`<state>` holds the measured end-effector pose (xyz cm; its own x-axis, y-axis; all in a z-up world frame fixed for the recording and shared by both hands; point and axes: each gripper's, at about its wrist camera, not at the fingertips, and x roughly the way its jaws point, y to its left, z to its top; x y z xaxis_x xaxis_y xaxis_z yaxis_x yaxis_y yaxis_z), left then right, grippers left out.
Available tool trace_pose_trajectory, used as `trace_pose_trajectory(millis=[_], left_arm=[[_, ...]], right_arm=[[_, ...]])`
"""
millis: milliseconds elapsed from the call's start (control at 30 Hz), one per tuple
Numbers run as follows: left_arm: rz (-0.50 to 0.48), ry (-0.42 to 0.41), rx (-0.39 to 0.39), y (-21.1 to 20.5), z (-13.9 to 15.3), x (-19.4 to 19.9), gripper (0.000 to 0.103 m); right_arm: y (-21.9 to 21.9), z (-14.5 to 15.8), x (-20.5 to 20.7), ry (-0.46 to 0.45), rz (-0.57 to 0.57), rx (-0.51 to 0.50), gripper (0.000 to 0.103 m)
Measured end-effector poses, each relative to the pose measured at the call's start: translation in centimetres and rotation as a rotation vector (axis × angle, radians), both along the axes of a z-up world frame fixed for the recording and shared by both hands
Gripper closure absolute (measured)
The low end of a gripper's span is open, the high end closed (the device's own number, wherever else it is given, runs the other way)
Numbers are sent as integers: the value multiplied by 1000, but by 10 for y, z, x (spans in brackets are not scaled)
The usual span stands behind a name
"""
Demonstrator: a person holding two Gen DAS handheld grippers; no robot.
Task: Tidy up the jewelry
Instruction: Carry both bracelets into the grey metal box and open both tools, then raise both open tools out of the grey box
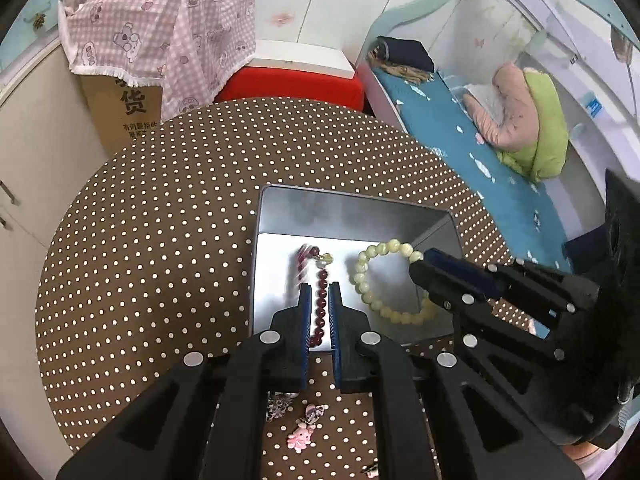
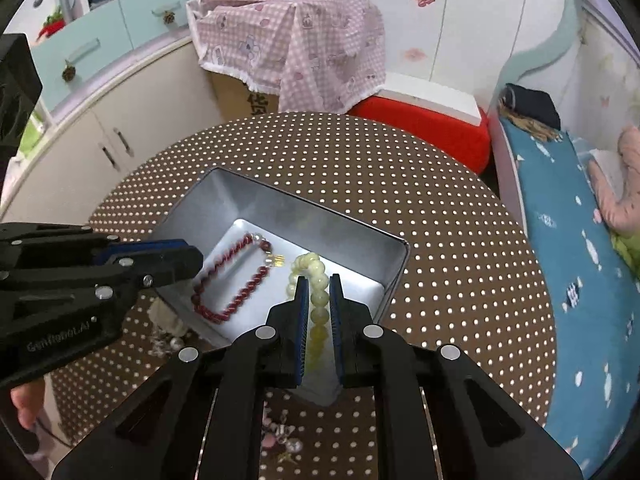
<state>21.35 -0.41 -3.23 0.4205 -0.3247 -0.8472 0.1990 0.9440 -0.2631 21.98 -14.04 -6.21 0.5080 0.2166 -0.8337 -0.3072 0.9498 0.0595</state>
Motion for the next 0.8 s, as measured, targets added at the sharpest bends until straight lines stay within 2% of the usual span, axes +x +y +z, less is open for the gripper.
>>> trace_pose_trajectory(millis=[67,133,200,233,267,333,400,800], left_arm=[[9,-5,1,3,5,-1,94],[10,-11,11,4,9,-2,89],[15,-19,7,8,13,-4,73],[15,-24,4,9,15,-5,69],[14,-30,4,10,16,-6,64],[18,-41,12,11,19,-10,60],[15,-48,16,12,22,-12,59],[7,-65,46,21,29,-42,56]], right_arm=[[0,5,-3,-7,4,1,91],[-2,10,-7,-12,0,-6,90],[-5,17,-11,-7,0,7,88],[-5,19,-13,-6,1,10,82],[-5,21,-14,-6,0,8,75],[-6,26,-20,-19,-15,-12,25],[-7,33,-27,-50,-25,-21,24],[-8,59,-61,-82,-32,-28,24]])
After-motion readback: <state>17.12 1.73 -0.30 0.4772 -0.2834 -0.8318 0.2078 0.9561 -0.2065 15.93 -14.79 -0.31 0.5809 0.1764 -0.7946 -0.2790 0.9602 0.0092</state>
